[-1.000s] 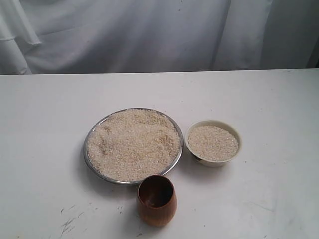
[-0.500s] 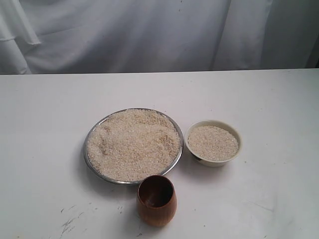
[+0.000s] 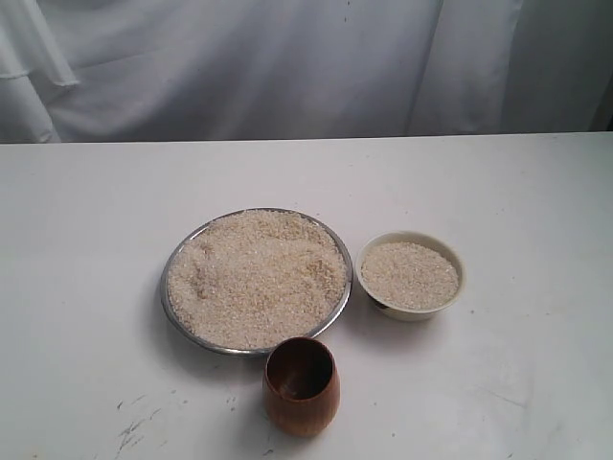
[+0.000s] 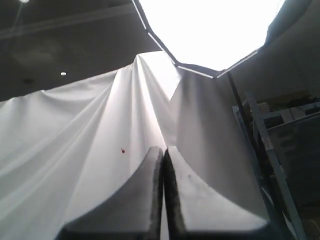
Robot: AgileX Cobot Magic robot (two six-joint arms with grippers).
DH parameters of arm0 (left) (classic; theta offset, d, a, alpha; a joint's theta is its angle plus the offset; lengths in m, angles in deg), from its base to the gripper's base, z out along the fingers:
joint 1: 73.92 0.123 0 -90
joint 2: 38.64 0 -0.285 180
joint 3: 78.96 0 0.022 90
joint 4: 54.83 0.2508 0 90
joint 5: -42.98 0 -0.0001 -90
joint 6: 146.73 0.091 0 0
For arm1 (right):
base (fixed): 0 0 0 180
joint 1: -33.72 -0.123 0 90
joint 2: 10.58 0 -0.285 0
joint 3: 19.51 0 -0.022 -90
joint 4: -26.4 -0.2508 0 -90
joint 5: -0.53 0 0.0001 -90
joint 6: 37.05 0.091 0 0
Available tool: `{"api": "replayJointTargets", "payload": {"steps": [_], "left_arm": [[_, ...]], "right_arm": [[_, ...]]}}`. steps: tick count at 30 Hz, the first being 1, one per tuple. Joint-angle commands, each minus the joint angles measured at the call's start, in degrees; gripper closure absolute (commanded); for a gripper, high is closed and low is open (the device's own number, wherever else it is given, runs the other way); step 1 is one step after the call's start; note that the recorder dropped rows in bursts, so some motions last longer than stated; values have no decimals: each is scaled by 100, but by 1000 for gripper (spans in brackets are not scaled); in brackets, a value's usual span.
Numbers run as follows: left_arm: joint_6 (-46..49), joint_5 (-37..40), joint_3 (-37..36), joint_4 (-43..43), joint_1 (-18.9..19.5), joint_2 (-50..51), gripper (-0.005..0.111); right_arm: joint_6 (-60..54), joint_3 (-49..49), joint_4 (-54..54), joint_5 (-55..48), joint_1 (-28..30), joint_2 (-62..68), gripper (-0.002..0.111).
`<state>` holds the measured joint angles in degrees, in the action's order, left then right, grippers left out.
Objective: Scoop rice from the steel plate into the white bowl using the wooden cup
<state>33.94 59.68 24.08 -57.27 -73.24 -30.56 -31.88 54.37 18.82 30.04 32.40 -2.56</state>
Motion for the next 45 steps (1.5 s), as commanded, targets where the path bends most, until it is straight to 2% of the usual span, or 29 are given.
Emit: {"api": "replayJointTargets", "payload": {"steps": [1,9,14,19,24,28,35,45], "left_arm": [[-18,-36,-26,-4,-9,-29,107],[-18,-36,-26,-4,-9,-29,107],[-18,-36,-26,-4,-9,-29,107],[-18,-36,-26,-4,-9,-29,107],[-18,-36,-26,-4,-9,-29,107],[-18,-36,-26,-4,-9,-29,107],[-18,-36,-26,-4,-9,-29,107],[-18,-36,-26,-4,-9,-29,107]], "right_arm": [[-67,-457,-124,-75,-32,189,108],[374,-1442,146,-85,-32,1752,108],[1675,-1937,1988,155,-32,2822,108],[3301,-2144,3962,989,-32,3938,108],[3894,-2146,5019,1622,-32,5059,108],[3894,-2146,5717,1596,-32,5845,108],[3872,-2146,6011,1596,-32,6739,108],[3782,-2146,5883,1596,-32,6970,108]]}}
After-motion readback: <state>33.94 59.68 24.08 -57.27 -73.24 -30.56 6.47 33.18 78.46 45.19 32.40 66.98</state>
